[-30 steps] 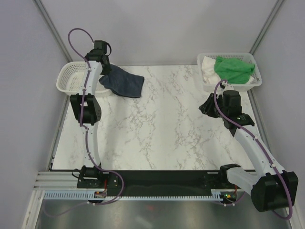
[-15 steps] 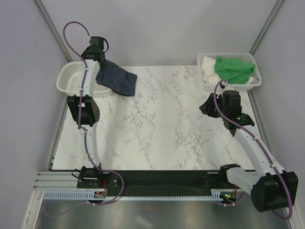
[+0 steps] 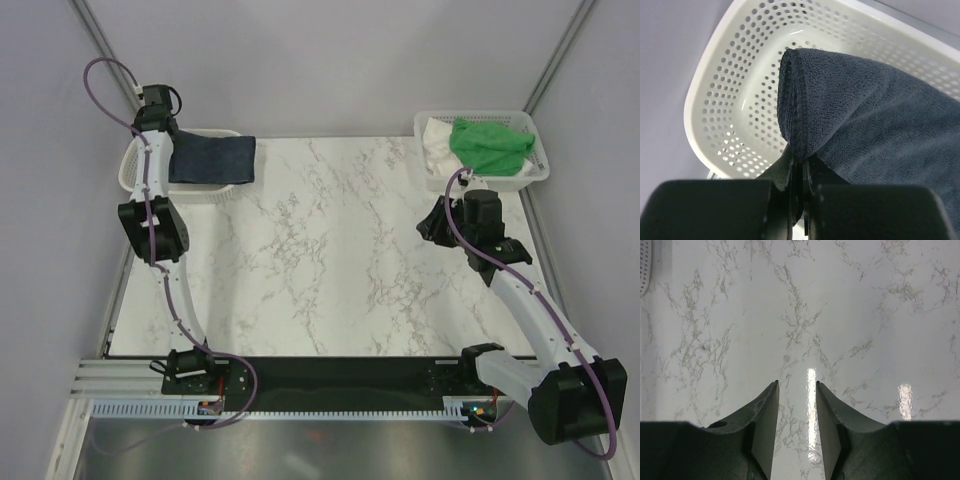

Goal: Fold and stack the towels
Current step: Neatly place the folded towel into the bin

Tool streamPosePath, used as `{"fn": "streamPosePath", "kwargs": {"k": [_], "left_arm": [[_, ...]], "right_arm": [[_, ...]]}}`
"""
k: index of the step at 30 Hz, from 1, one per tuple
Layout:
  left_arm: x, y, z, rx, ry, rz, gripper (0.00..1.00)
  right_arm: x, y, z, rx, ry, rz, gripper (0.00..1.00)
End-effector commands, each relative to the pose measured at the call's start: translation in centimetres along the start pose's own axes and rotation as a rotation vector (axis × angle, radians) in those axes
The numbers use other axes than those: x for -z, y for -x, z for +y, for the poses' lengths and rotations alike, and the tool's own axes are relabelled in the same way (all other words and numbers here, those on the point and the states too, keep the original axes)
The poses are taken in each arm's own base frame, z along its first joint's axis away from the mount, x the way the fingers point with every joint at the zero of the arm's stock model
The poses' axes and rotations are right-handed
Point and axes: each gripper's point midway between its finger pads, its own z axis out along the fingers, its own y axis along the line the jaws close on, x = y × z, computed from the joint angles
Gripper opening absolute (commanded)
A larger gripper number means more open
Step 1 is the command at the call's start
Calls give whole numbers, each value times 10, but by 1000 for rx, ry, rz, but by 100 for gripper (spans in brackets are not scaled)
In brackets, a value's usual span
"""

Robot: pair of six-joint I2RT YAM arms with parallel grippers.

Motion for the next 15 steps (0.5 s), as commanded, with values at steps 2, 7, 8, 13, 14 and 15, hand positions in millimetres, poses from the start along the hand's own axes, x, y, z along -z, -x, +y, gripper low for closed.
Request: {"fn": "streamPosePath", "kwargs": {"k": [2,7,8,13,14,15], "left_arm": [[-30,8,31,-9,94,-56,2],[-56,-1,35,-16,73,-59,2],[-59,-1,33,-23,70,-63,3],[-90,-19,26,-69,42,-58,12],[-93,-17,27,-69,48,-67,25],[-94,-14,28,-69,52,-74,30]], "right_arm": [[5,19,13,40,19,-54,44],[2,15,14,56,11,-36,44],[1,15,16,61,18,-34,44],[3,15,19,76,16,-31,44],[3,14,19,80,14,-27,44],[3,13,19,82,13,-24,44]]}}
